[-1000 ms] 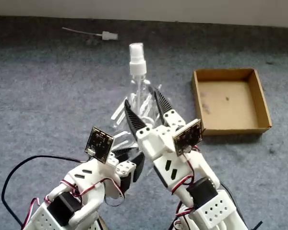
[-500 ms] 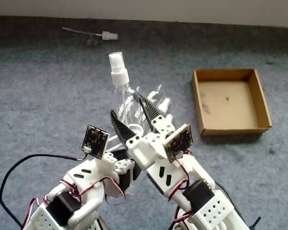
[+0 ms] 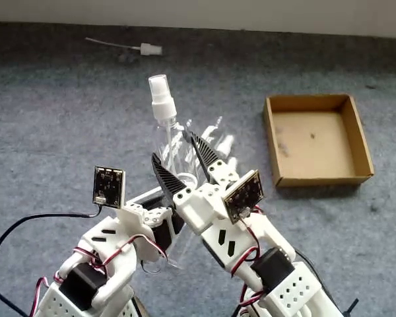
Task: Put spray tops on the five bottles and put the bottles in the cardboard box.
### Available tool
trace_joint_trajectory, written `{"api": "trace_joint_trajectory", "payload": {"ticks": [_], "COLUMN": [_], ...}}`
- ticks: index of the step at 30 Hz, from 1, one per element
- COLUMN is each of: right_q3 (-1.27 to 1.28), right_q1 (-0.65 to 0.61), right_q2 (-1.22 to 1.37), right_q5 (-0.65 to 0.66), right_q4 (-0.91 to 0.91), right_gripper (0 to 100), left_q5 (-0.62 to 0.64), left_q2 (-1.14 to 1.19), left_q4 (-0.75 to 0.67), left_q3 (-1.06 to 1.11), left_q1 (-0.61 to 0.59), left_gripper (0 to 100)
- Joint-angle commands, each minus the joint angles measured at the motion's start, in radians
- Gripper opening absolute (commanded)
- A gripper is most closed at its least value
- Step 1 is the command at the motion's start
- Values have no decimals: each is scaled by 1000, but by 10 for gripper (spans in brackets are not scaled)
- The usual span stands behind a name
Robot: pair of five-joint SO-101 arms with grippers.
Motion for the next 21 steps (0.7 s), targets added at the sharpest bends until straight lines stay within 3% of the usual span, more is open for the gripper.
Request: {"api": "trace_joint_trajectory", "payload": {"ticks": [1, 13, 21], "right_q3": [-10, 94, 104], "right_q1": [-4, 30, 30], "right_q2": [-18, -19, -19], "right_q5": [-2, -9, -9], "right_q4": [-4, -8, -4], "right_gripper": [109, 109, 109], "left_q5": [-31, -43, -41], "left_q2": [-5, -5, -5], "left_q4": [3, 100, -78], "left_q3": [-68, -159, -45], "left_q1": [134, 136, -50], "left_gripper": [30, 30, 30]}}
